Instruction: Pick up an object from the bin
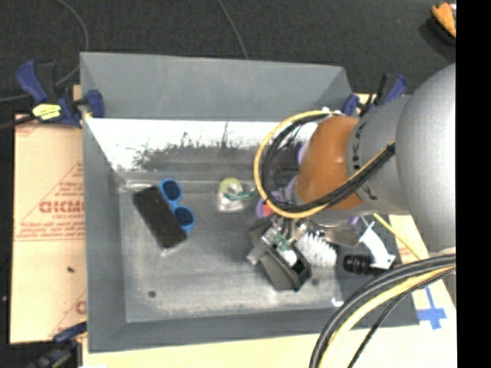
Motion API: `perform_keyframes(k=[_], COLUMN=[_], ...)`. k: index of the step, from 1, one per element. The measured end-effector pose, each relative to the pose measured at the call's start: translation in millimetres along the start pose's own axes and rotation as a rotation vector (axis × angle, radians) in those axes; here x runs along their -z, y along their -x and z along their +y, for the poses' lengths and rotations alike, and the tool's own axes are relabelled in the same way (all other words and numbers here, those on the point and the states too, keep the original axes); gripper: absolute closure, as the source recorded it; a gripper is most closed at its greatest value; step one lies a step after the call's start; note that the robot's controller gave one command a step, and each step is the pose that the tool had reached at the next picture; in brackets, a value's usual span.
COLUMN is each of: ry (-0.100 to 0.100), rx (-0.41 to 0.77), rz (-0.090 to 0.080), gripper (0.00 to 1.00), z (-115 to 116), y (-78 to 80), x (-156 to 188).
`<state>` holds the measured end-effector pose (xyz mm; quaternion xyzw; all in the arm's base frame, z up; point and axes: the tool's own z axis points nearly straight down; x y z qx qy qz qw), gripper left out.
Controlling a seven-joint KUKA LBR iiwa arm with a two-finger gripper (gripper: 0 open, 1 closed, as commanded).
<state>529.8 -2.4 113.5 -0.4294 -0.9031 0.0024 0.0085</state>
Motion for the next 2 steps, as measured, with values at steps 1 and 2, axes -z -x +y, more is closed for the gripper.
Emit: perform_keyframes(k=[1,2], ry=[0.000,-0.001], rx=[0.002,0.003], rz=[-0.001,0.000], gripper=[1.00,1.00], z=[0,-1], y=[-0.3,-0.8], x=[18,30])
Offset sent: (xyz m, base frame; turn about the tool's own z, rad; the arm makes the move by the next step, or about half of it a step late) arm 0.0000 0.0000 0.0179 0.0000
